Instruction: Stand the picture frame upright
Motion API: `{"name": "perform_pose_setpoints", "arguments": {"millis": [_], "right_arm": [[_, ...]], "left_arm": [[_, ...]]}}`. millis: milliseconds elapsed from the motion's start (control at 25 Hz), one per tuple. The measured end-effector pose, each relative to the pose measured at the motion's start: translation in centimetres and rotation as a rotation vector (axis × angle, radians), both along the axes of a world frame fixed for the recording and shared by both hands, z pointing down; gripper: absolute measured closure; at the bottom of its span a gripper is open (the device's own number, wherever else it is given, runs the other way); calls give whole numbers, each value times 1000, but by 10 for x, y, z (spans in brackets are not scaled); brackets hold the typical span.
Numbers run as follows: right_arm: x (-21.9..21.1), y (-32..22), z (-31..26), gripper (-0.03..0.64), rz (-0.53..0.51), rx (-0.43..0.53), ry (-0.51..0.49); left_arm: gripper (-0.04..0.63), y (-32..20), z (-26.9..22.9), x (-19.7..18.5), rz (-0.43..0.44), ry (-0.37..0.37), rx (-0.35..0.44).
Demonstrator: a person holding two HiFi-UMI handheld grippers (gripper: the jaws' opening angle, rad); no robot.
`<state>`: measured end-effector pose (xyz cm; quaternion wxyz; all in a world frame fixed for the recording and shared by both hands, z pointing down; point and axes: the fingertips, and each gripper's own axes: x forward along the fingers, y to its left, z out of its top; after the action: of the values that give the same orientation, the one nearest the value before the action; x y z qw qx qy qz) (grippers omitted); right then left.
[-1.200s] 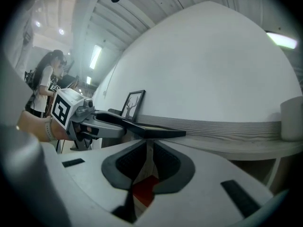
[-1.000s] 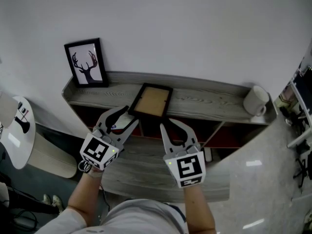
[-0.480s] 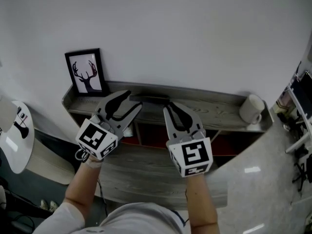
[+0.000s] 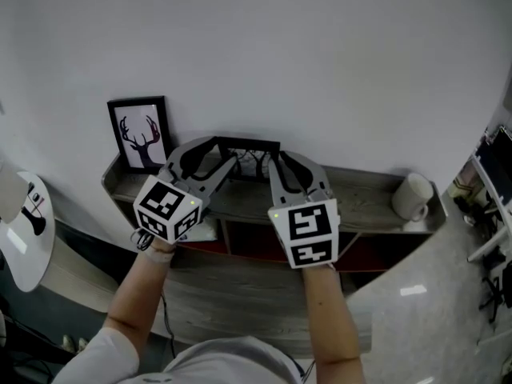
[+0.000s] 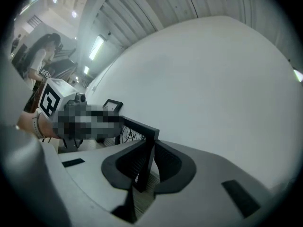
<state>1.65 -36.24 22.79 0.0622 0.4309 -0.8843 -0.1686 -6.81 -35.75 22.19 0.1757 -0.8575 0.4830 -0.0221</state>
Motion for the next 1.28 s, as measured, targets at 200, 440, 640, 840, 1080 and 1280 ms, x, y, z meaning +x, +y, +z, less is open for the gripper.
{"name": "perform_pose_setpoints", "arguments": {"millis": [200,440,640,840,1080,1280], "right_arm": [[-4,-20,5,566,7,-35,17],[-7,-38,12,566,14,-64,46],[-9,-45,21,566,5,-105,64],[-7,-49,22,566,-21,-131,20],[-5,-47,20,566,-35,-165,0],[-5,-39,19,566,-41,-171,11]], "left_arm": [[404,-19,11,-12,-36,-25,-51],[448,-36,20,-14,-16,-34,-133],[472,-44,26,-12,-11,-59,-176],[474,-46,29,-10,8,-47,-203],[482,-43,27,-11,15,-42,-211],[492,-36,24,-13,-1,-56,-232]]}}
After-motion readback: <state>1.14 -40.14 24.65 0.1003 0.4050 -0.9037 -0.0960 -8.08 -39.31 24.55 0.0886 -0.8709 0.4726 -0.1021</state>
